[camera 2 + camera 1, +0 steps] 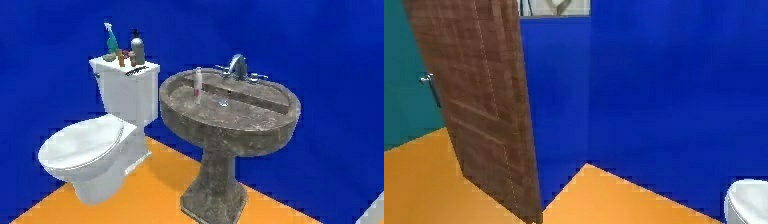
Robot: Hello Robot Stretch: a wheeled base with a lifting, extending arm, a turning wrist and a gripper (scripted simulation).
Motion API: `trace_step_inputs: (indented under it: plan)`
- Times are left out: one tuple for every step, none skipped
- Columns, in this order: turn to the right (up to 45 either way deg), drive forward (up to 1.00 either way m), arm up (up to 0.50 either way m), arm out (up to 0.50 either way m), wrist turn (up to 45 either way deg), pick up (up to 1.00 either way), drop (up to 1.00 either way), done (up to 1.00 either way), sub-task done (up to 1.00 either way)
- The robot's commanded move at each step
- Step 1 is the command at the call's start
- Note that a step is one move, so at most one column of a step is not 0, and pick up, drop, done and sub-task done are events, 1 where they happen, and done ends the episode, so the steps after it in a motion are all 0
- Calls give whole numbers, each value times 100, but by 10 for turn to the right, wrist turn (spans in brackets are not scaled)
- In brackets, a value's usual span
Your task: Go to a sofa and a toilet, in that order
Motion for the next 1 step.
trace_step_inputs:
  plan:
    - [300,0,0,0,0,0,0,0,0]
